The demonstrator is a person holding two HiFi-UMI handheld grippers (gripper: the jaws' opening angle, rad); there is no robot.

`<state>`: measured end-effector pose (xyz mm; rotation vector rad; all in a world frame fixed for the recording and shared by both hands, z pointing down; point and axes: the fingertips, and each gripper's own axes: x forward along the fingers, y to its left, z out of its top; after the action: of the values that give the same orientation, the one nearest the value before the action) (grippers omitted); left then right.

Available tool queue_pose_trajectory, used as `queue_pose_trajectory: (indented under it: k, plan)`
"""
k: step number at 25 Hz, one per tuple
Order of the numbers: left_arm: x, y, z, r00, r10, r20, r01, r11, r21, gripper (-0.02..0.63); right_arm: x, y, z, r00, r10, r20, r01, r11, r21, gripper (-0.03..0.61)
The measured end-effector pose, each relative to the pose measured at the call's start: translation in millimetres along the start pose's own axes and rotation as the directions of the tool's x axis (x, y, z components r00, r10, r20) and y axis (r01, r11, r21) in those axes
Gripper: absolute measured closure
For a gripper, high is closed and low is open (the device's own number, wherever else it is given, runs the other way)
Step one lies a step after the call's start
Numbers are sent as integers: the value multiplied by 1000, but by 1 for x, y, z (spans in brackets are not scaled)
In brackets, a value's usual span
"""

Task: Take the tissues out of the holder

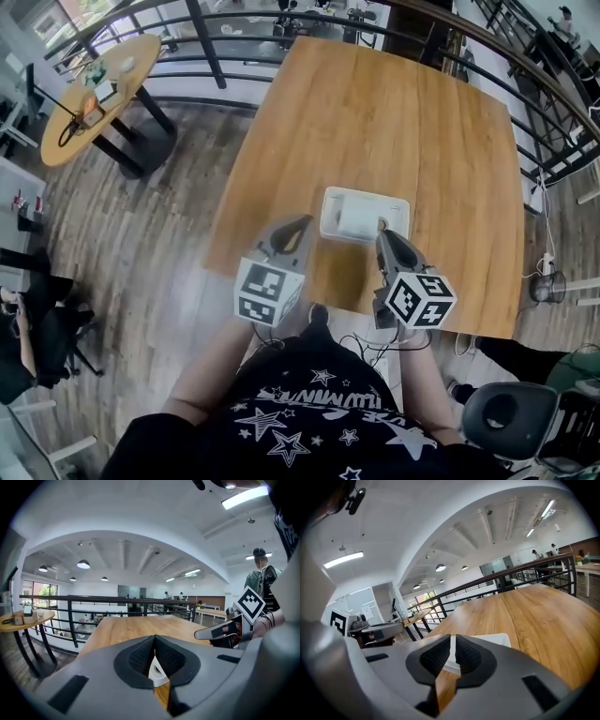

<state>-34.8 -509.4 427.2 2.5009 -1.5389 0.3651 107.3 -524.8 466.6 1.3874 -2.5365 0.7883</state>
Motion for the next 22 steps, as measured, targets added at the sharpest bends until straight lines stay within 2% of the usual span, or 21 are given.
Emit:
queue_pose_trajectory:
  k: [3,5,8,12,16,19,22]
  plan:
    - [17,7,2,1000,25,-2,-25,1000,-1,603,18,-11,-1,999,26,-47,-26,1000,-6,552]
    - [26,14,2,999,41,-3,-41,999,-3,603,31,-14,-5,995,55,-89,-55,998,7,446]
    - [36,24,-1,999,52,-13,-52,999,-7,603,49,-15,-15,985,65,-161,-63,998,17,375]
    - [51,33,-5,999,40,-35,-41,999,-3,603,65,-23,-22,975,22,-220,-29,999,-28,334]
    - [63,53,-8,999,18,-51,-19,1000,-20,603,89,-15,-25,961,24,-276,-37,999,-40,311]
    - [74,67,-12,997,-17,-73,15,999,-30,603,104,-20,-29,948,-41,-316,13,996,-89,294]
    - [90,78,-15,994,-63,-94,60,998,-35,603,117,-30,-35,920,-122,-372,74,987,-140,272]
